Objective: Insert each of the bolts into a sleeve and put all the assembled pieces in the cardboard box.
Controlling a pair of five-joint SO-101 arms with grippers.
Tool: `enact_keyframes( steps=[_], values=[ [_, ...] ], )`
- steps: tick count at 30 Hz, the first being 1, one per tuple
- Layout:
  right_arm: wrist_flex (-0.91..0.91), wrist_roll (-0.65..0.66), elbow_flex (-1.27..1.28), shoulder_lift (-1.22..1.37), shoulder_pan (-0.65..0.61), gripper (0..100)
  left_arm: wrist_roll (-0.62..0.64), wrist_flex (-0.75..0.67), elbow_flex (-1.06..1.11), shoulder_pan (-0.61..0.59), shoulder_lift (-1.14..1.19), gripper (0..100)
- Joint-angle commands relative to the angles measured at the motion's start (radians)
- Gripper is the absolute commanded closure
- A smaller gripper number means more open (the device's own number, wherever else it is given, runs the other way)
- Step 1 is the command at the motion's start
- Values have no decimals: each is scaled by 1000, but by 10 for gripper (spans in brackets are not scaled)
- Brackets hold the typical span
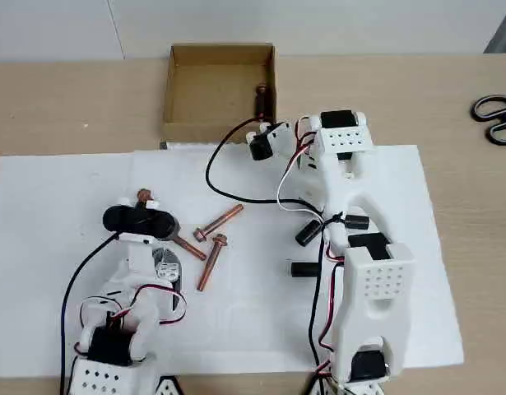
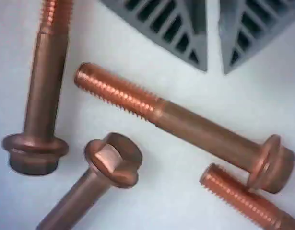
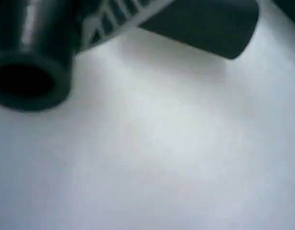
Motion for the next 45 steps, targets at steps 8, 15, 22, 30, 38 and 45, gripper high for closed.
enact_keyframes(
  steps=[8, 15, 22, 30, 38, 45],
  values=[
    [153, -233, -160, -196, -8, 993, 2, -21, -7, -5, -9, 994],
    [159, -410, 41, -386, -4, 995, 2, -21, -7, -5, -9, 994],
    [156, -779, 285, -634, -2, 995, 3, -28, -7, -3, -9, 993],
    [150, -888, 597, -894, 77, 995, 143, -37, -170, -6, -2, 994],
    [140, -884, 781, -1107, 208, 995, 146, 44, -435, -5, 221, 994],
    [96, -888, 937, -1251, 213, 995, 187, 152, -888, -5, 652, 994]
  ],
)
